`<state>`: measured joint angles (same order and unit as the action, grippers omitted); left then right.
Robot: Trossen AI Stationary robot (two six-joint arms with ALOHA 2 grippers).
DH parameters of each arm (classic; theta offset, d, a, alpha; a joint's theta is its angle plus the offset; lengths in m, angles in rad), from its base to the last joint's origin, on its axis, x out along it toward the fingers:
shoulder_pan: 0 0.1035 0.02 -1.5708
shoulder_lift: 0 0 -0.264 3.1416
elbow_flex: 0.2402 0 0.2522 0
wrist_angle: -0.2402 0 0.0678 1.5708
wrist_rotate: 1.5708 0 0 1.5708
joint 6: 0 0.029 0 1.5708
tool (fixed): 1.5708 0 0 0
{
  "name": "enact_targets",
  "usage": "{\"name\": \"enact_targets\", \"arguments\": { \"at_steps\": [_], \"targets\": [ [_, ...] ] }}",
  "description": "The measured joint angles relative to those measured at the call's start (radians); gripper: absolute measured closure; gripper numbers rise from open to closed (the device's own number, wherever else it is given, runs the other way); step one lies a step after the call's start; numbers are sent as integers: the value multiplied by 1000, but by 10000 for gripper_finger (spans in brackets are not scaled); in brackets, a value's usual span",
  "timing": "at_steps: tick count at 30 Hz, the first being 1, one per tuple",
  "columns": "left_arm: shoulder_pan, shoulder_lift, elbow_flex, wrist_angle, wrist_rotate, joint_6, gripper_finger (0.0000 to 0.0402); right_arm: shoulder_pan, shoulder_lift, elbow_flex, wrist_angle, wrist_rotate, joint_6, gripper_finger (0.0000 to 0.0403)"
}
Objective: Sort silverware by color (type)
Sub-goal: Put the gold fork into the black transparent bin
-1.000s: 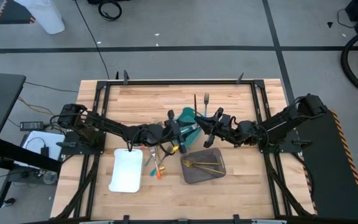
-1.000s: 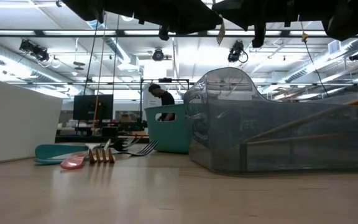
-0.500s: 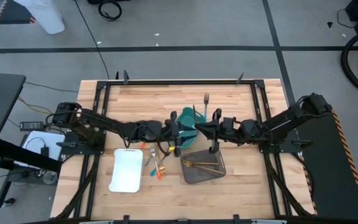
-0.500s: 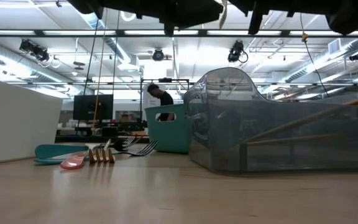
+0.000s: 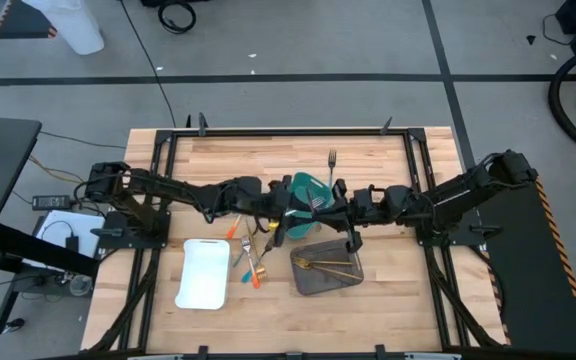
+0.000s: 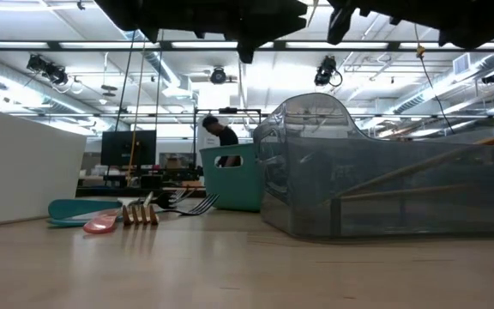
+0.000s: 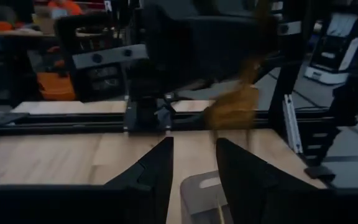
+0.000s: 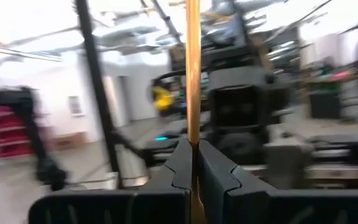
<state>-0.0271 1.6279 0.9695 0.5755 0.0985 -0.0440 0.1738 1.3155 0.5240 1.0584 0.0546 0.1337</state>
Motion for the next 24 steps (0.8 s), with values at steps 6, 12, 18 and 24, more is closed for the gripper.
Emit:
{"name": "enact_targets", "arguments": {
  "at_steps": [6, 12, 18, 24],
  "targets": [
    [35, 20, 0, 53, 191, -112, 271, -34, 4, 0, 8, -125, 44, 386],
    [25, 85, -1, 170, 241, -211, 271, -43, 47, 0, 75, -158, 41, 386],
    [3, 92, -1, 198, 243, -226, 271, -50, 60, 0, 130, -201, 32, 386],
    [-15, 93, -1, 239, 235, -238, 290, -51, 61, 1, 143, -252, -13, 386]
  ]
}}
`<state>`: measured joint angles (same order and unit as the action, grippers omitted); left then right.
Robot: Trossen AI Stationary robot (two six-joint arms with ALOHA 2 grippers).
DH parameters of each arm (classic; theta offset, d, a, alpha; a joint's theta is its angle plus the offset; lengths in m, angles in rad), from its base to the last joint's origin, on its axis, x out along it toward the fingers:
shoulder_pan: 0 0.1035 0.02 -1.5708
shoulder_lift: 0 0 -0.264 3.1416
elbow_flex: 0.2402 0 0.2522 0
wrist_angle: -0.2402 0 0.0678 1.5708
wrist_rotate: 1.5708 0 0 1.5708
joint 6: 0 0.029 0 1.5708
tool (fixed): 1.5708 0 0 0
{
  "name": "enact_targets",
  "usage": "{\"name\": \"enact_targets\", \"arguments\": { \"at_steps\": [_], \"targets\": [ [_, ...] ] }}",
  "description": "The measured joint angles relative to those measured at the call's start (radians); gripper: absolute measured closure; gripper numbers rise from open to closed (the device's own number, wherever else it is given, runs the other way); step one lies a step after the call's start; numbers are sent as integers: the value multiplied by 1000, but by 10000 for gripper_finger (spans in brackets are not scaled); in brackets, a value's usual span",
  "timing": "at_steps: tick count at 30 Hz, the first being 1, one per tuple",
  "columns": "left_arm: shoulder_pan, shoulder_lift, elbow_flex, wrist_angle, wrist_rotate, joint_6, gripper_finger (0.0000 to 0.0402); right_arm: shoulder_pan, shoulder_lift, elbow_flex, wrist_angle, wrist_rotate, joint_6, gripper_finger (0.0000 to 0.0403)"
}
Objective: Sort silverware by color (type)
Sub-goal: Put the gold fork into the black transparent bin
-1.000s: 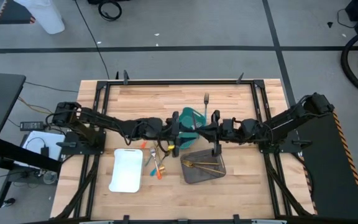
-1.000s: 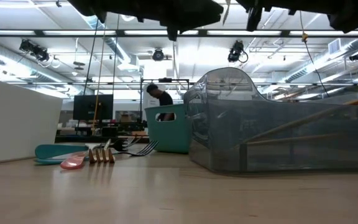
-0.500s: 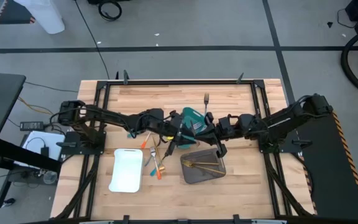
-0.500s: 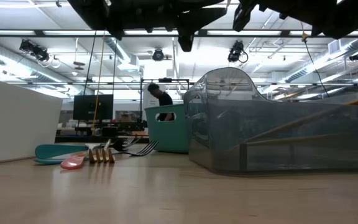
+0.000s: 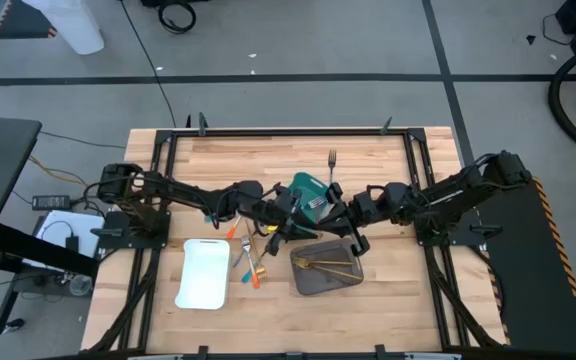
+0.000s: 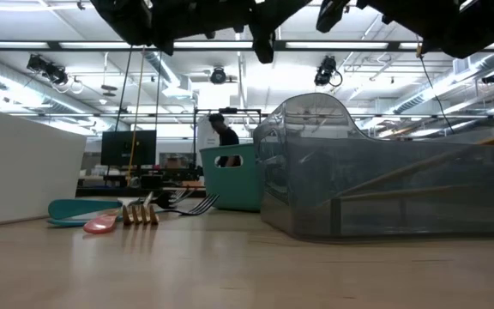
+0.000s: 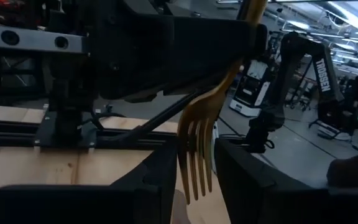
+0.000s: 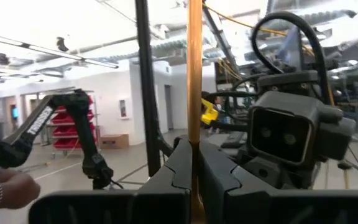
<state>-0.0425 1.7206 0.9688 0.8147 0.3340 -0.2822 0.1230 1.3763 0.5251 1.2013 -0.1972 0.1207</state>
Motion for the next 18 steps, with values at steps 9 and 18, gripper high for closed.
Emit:
{"name": "enact_targets", "arguments": {
  "at_steps": [9, 18],
  "targets": [
    [-41, 87, 77, 69, 24, -74, 318, -3, 27, 2, 92, -143, -41, 386],
    [-47, 146, 159, 63, 100, -84, 341, -6, 26, 3, 115, -228, -37, 386]
  ]
}}
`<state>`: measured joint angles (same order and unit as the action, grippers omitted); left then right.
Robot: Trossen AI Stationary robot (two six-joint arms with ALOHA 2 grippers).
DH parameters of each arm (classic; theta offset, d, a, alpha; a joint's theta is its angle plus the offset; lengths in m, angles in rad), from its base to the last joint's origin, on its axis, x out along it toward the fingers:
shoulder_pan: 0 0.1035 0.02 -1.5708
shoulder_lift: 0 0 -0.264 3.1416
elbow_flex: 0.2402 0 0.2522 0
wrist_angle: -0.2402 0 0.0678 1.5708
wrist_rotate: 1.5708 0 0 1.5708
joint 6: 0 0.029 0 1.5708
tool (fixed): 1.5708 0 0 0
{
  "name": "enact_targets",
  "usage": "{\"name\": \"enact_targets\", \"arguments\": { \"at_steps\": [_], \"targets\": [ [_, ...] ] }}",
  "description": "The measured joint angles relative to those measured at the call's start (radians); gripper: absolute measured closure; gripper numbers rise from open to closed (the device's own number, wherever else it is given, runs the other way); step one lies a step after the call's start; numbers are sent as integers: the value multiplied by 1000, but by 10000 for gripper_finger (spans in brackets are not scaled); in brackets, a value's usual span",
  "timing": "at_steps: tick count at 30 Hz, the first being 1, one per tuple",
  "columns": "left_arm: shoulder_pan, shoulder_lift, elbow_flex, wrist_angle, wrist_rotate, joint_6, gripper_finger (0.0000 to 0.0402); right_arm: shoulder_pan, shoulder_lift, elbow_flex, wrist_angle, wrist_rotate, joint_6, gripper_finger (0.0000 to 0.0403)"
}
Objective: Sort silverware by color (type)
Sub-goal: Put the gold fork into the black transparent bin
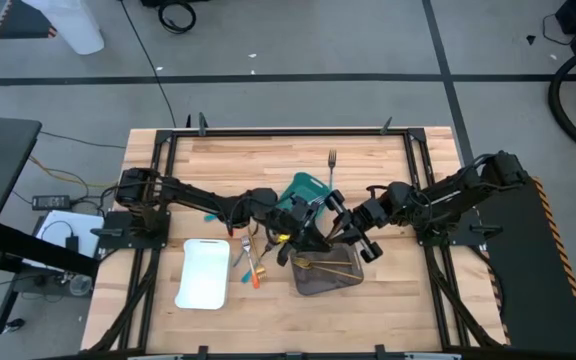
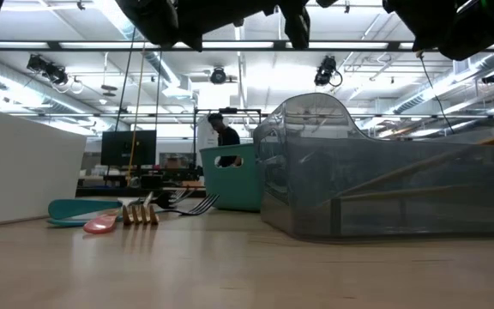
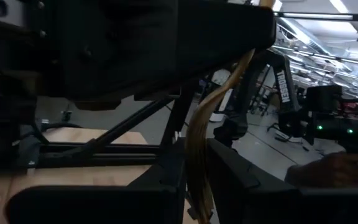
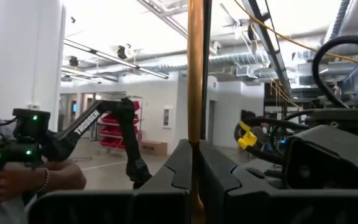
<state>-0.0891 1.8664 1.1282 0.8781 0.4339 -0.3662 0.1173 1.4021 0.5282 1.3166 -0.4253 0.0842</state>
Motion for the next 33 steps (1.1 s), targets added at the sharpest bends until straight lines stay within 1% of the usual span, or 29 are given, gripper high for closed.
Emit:
{"name": "enact_targets", "arguments": {
  "at_steps": [3, 6, 10, 12, 14, 17, 23, 25, 28, 33],
  "targets": [
    [0, 0, 0, -1, 17, 3, 363, 0, 0, 0, -1, -16, 2, 386],
    [1, 0, 0, -4, 13, -1, 387, 0, 0, 0, -6, -22, 2, 386],
    [8, 0, 0, -3, 16, -19, 392, 0, -1, 0, -14, -11, 18, 385],
    [9, 0, 0, -4, 20, -19, 392, 0, -2, 0, -32, 14, 39, 376],
    [9, 0, -1, -4, 21, -15, 392, 0, -6, 1, -49, 19, 48, 357],
    [8, 0, -1, 4, 30, -11, 393, 0, -15, 0, -85, 19, 51, 318],
    [19, -12, -1, -18, 35, 12, 393, -2, -126, -1, -272, 64, 29, 241],
    [19, -23, -1, -70, 32, 19, 394, -1, -175, -1, -354, 102, 19, 223],
    [17, -40, -2, -159, -15, 77, 394, 9, -252, -1, -507, 194, -2, 206],
    [6, -81, -2, -312, -135, 161, 394, 34, -364, -1, -726, 349, -16, 200]
  ]
}}
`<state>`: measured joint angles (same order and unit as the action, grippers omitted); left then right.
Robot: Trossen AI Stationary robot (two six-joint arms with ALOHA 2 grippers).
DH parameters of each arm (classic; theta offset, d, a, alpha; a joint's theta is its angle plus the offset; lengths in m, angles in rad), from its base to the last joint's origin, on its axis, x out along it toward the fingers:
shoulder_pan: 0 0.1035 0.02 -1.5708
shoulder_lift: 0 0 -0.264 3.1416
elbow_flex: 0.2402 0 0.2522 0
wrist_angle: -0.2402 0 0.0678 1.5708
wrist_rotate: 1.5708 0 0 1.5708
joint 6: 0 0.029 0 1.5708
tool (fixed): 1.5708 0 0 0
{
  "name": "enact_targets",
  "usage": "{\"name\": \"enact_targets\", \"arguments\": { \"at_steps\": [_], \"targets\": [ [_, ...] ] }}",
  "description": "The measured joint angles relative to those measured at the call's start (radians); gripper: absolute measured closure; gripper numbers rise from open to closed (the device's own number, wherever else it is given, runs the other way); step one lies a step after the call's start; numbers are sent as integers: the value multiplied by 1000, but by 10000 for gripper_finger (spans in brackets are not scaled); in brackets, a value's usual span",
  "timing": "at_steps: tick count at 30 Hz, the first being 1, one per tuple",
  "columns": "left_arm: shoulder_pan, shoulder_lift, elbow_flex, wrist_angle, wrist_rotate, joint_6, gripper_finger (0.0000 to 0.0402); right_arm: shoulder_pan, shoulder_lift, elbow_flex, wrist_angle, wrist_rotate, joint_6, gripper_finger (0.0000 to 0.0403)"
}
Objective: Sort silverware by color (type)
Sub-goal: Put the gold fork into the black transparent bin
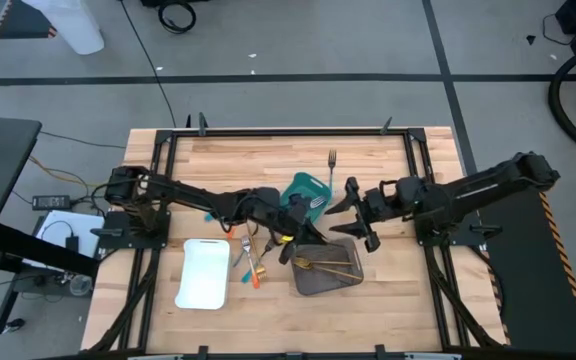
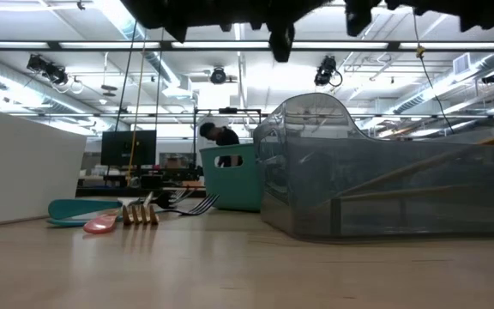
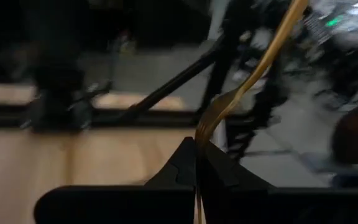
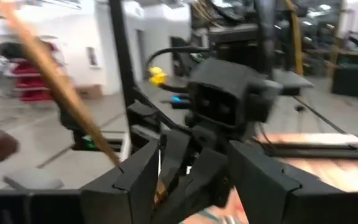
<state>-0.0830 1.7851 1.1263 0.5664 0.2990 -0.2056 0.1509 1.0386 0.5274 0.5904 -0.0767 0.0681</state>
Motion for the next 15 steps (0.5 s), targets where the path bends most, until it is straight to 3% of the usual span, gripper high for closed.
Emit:
{"name": "enact_targets", "arguments": {
  "at_steps": [8, 15],
  "targets": [
    [-44, -1, -1, -126, -149, 112, 392, 24, -154, 0, -363, 366, 117, 200],
    [-68, -1, -1, -244, -274, 104, 392, 24, -192, 0, -505, 538, 198, 200]
  ]
}}
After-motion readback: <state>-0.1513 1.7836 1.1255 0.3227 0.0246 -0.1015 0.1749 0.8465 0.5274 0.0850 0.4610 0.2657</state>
